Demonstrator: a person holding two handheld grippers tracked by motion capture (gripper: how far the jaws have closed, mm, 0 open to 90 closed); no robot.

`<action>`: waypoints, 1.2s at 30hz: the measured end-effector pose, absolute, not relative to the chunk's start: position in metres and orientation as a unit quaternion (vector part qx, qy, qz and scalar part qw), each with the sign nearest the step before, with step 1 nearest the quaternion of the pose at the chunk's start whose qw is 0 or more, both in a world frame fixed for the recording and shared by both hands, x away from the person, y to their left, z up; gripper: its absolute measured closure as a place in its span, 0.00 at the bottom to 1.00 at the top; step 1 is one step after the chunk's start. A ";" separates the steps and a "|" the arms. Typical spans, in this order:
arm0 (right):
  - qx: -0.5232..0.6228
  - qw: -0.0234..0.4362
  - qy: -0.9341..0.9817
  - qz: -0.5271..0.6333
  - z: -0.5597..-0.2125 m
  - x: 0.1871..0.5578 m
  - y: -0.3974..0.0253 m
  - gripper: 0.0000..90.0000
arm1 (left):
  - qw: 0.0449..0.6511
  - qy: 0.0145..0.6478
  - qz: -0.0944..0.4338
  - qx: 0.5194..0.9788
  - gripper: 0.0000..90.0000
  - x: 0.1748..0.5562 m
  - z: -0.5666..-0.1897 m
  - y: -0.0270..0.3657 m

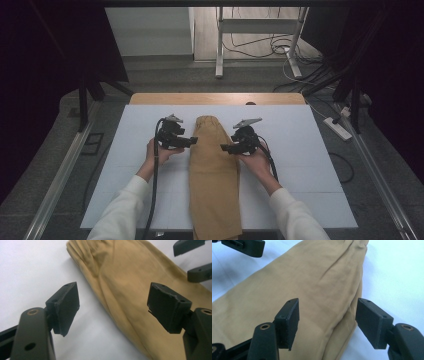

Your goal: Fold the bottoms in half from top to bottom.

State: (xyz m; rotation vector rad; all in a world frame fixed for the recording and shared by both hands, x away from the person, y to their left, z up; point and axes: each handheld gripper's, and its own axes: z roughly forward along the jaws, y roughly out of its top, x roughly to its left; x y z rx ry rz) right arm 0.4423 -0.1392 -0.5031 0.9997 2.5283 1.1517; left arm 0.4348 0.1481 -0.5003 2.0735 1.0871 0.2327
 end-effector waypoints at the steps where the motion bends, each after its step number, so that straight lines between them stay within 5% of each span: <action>1: 0.338 0.097 0.852 0.388 -0.503 0.444 -0.138 0.40 | 0.384 0.428 0.091 0.813 0.28 0.438 -0.501 0.147; 27: 0.355 0.088 0.867 0.339 -0.523 0.502 -0.119 0.42 | 0.343 0.454 0.068 0.819 0.28 0.468 -0.535 0.130; 33: 0.346 0.086 0.870 0.340 -0.523 0.500 -0.116 0.51 | 0.348 0.448 0.067 0.821 0.39 0.464 -0.535 0.128; 36: 0.335 0.072 0.875 0.342 -0.523 0.500 -0.115 0.65 | 0.351 0.439 0.057 0.825 0.51 0.462 -0.535 0.125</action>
